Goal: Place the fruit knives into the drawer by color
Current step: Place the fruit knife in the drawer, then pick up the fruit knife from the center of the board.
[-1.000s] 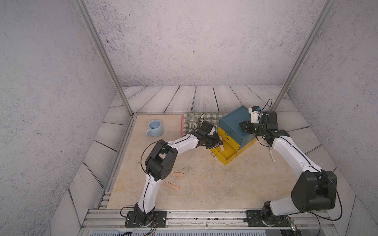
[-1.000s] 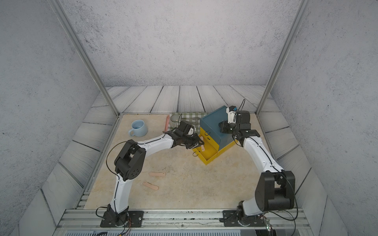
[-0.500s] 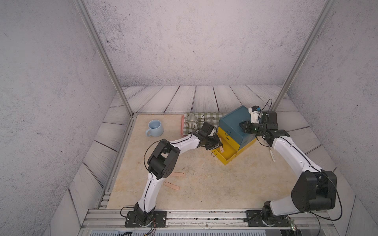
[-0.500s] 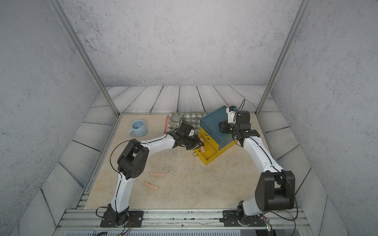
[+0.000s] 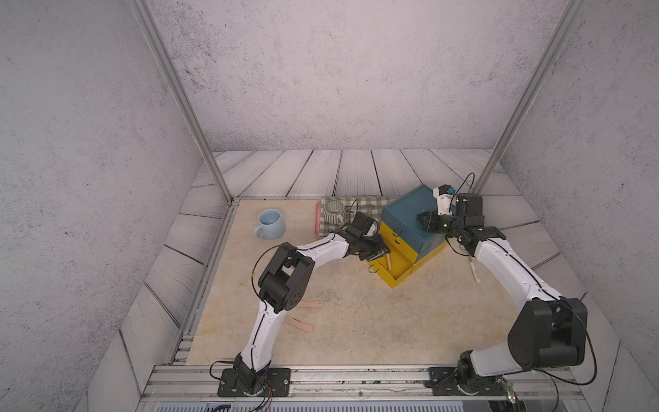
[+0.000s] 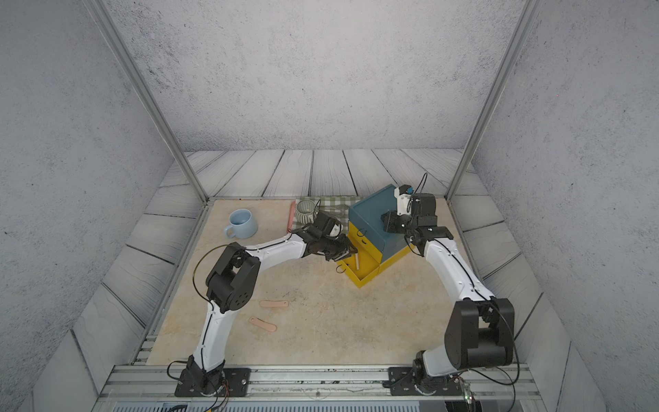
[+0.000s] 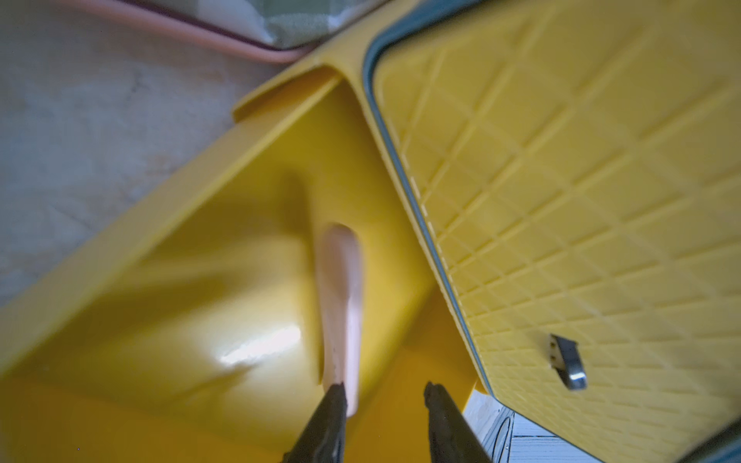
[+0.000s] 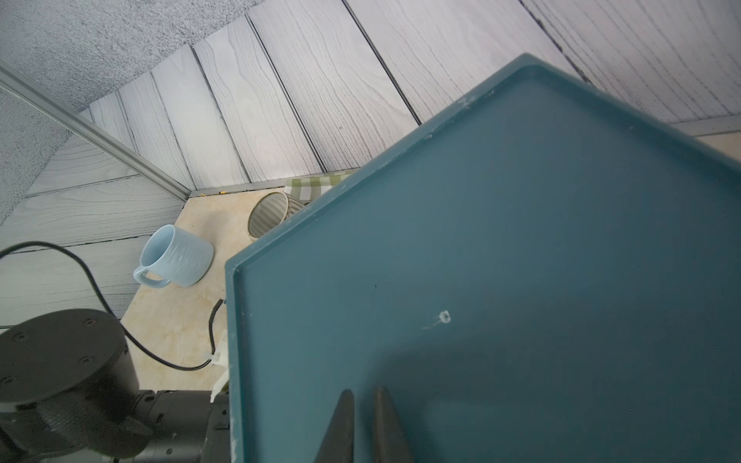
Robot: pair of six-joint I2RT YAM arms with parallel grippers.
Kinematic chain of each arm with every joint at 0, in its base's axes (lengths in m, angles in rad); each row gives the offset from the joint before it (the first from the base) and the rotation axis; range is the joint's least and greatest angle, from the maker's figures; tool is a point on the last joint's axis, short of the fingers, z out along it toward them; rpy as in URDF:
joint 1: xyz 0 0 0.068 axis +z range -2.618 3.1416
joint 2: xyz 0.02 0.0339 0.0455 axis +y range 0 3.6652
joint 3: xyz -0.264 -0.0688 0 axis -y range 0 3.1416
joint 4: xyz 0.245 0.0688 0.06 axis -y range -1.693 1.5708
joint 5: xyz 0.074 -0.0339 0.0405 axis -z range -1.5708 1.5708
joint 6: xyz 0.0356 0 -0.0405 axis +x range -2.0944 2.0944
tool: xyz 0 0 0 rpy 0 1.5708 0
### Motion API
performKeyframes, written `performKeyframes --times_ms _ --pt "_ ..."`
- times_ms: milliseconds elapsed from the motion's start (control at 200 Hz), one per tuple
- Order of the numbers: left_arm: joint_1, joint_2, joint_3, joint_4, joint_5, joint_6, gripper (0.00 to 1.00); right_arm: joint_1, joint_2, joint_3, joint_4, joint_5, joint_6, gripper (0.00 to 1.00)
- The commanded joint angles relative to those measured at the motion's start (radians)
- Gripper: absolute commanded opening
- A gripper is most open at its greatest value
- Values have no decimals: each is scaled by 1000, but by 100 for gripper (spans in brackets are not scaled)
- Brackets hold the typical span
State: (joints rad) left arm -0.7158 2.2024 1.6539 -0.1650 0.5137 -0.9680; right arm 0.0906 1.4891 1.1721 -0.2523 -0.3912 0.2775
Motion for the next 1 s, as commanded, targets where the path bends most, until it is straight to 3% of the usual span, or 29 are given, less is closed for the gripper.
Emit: performKeyframes --times_ms 0,225,380,520,726,851,996 --pt "-4 23 27 -34 -2 21 40 6 120 -143 -451 82 2 14" --pt "-5 -13 38 -43 -7 43 40 5 119 -144 -451 83 2 14" --pt "-10 -118 31 -119 -45 120 40 5 117 -146 -449 85 3 14" --pt "-11 -254 34 -269 -102 224 41 6 119 -141 -450 84 3 14" --pt "-11 -471 -45 -616 -310 338 43 5 116 -140 -445 77 8 14" --pt "-10 -608 -225 -716 -437 193 45 6 113 -147 -436 74 13 14" --pt "-10 -795 -559 -529 -453 -134 47 6 109 -148 -433 71 13 15"
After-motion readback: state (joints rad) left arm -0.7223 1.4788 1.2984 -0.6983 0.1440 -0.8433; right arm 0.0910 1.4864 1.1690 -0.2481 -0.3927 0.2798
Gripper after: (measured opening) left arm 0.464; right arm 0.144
